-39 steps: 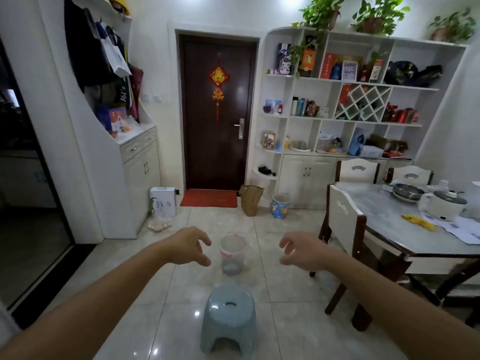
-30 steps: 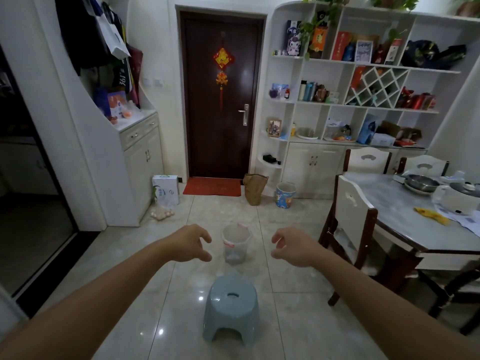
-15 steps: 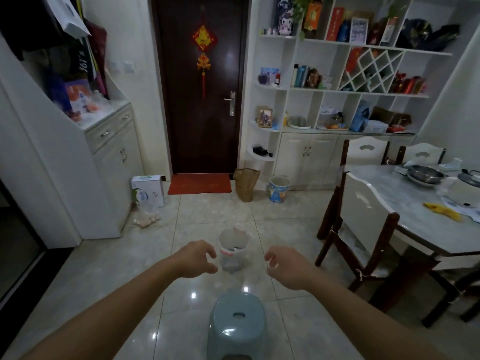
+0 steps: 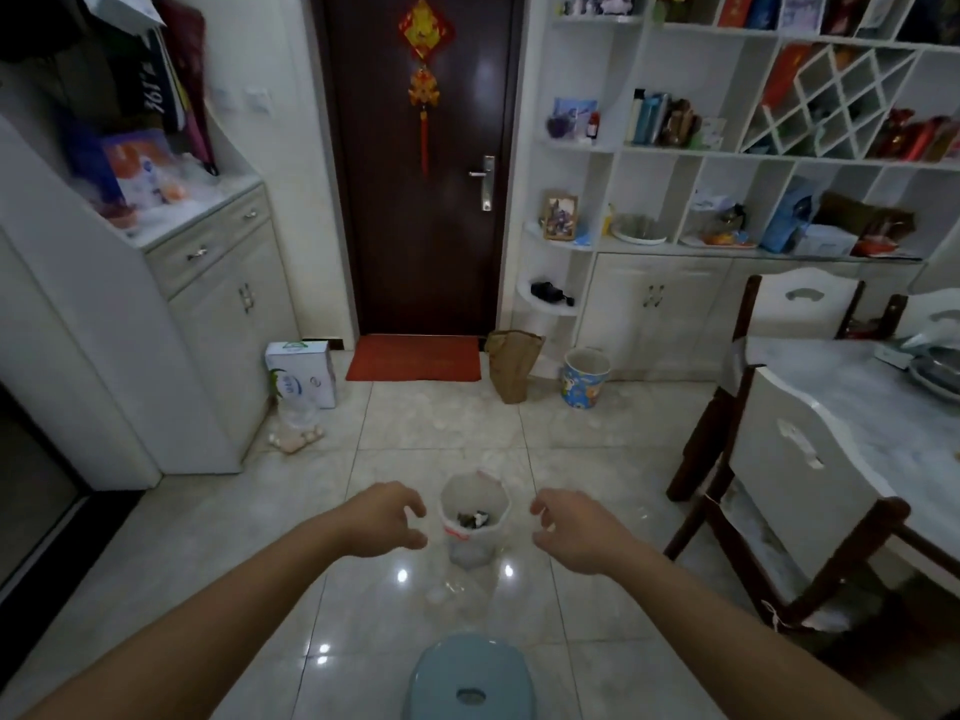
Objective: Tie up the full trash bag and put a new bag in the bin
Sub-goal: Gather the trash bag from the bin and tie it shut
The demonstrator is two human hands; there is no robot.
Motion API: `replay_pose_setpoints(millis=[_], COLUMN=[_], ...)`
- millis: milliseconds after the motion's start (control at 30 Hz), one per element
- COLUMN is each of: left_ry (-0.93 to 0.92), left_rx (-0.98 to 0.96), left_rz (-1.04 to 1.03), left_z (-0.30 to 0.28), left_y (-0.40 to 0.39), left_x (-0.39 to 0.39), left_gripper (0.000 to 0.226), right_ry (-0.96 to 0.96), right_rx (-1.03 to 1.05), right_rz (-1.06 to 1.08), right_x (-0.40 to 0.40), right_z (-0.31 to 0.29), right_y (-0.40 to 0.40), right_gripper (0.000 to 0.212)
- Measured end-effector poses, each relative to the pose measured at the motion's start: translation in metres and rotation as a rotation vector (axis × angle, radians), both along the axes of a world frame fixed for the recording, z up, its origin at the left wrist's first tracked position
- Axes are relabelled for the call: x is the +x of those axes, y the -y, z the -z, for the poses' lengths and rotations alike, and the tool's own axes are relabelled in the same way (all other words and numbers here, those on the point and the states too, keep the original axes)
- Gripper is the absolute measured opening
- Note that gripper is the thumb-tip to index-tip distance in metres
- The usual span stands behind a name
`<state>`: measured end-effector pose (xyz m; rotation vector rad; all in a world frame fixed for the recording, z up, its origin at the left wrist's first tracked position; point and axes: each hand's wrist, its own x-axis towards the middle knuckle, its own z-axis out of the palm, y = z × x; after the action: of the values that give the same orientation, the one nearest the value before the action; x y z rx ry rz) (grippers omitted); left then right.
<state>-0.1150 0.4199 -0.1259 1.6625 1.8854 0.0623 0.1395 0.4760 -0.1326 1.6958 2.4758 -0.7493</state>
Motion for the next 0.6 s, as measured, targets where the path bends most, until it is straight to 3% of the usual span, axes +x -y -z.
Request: replay_pose_setpoints(millis=[267,600], left_ry=[0.056,0.106], left_rx=[-0.047,-0.088], left_rz=[-0.144,-0.046], left_z=[0.011,0.042], left_y=[-0.099,-0.239], left_x=[0.005,-0.061], left_gripper=[0.05,0.051], right_ry=[0.064,0.048], right_rx=[0.035,-0.006], right_rz=[-0.117,-0.071], right_x=[0.001,-0.064], right_z=[0.003,0.04], right_y=[-0.132,-0.245], right_gripper=[0.039,0.035])
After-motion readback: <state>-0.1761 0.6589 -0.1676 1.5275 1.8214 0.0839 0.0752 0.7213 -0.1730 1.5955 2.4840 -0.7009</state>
